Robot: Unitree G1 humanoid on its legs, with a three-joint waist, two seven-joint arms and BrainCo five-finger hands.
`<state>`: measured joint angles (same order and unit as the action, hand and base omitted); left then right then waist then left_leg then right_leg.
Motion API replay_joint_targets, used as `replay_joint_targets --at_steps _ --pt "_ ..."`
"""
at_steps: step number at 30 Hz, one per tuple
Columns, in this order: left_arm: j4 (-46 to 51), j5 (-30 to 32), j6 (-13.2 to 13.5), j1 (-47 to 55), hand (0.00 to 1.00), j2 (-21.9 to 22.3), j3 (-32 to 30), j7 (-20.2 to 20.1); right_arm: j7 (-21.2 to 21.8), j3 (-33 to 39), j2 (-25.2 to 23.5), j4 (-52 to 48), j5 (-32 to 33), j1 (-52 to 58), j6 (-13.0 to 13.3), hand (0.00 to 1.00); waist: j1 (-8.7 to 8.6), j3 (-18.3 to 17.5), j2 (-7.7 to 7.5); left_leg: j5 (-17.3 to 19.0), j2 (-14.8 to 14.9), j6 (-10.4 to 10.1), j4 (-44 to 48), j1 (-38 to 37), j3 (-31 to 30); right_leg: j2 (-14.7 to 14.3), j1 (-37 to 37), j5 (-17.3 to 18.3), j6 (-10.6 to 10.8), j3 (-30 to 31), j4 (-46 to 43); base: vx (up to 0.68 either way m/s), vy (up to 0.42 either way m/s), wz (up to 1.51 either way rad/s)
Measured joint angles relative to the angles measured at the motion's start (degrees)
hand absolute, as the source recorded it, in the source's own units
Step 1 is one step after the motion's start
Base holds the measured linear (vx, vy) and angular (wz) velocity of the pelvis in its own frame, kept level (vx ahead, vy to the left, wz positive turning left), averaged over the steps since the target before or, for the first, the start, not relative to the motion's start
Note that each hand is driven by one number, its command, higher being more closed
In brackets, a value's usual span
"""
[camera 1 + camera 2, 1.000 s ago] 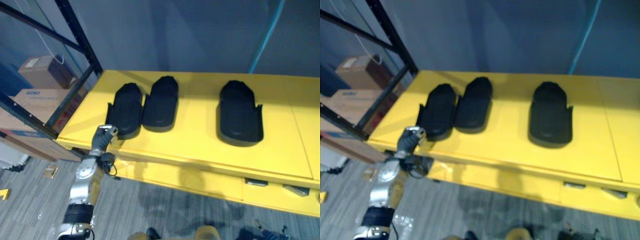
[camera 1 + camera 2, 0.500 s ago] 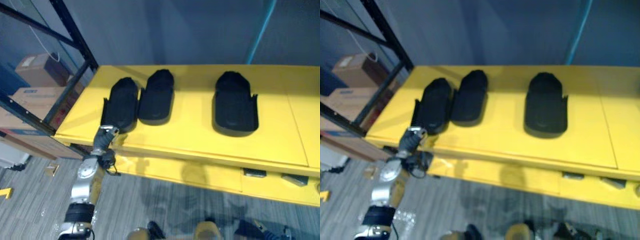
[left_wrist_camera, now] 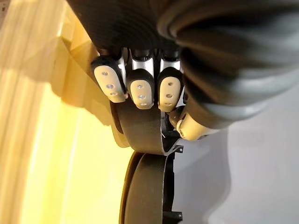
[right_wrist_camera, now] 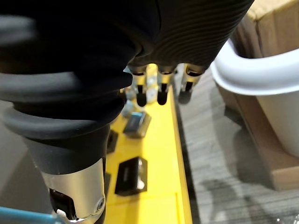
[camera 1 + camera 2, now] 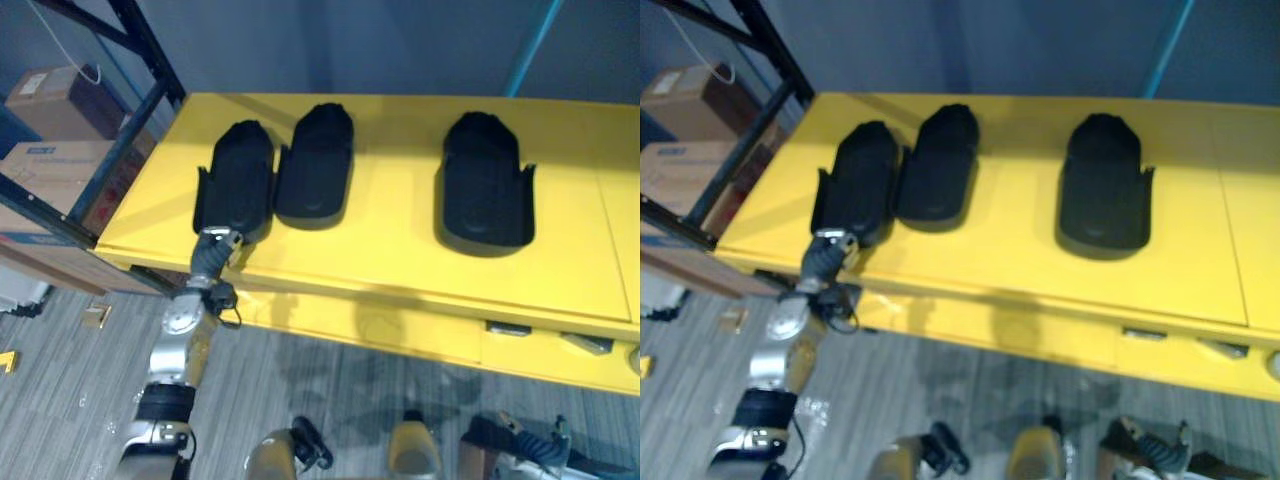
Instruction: Walk over and take plastic housings, then place them on the shelf
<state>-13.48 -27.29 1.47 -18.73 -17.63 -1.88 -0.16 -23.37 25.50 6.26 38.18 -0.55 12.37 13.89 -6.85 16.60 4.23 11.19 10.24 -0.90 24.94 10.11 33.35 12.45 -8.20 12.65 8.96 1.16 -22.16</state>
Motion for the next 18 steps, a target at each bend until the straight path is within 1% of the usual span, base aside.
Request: replay_joint_targets --at_steps 4,9,11,15,18 --pt "-1.12 -1.58 0.08 -1.79 1.00 0.00 0.00 0.17 -0.04 -0.14 0.65 -1.61 0.82 -0.13 0.03 0.00 -0.01 0.13 -0.14 0.27 0.11 0.02 0.64 0.03 0.04 0.14 -0.72 0.79 -0.14 0.32 -1.68 0.00 -0.002 -0.01" --pt "-1.84 -1.64 0.33 -4.08 1.00 -0.01 -0.12 1.98 -0.07 -1.09 1.31 -1.80 0.85 -0.35 0.03 0.00 -0.15 1.80 -0.54 1.17 0.36 -0.10 2.29 0.67 0.02 0.45 -2.03 2.21 0.26 0.72 -3.88 -0.03 0.001 0.00" --pt "-3.06 -1.64 1.08 -6.04 1.00 -0.05 -0.25 2.89 -0.07 -1.09 1.40 -1.80 0.86 -0.33 0.02 0.00 -0.19 1.93 -0.47 1.72 0.95 0.15 3.77 2.00 -0.05 0.26 -3.02 2.37 0.32 0.71 -4.53 0.00 0.000 0.00" --pt "-4.94 -1.65 1.06 -8.58 1.00 -0.78 -0.42 4.28 -0.07 -1.80 1.45 -2.39 0.85 -0.38 0.02 0.00 -0.23 2.30 -1.07 2.28 1.36 0.18 4.78 2.09 -0.01 0.15 -3.11 2.37 0.32 0.89 -5.26 0.01 0.006 -0.03" --pt "-5.97 -1.74 1.01 -9.43 1.00 -1.66 -0.47 4.59 -0.07 -2.27 1.57 -2.80 0.86 -0.48 0.02 0.00 -0.28 2.37 -1.13 3.07 1.77 0.16 5.67 2.15 0.26 0.03 -3.31 2.40 0.36 1.30 -5.51 0.01 0.018 -0.08"
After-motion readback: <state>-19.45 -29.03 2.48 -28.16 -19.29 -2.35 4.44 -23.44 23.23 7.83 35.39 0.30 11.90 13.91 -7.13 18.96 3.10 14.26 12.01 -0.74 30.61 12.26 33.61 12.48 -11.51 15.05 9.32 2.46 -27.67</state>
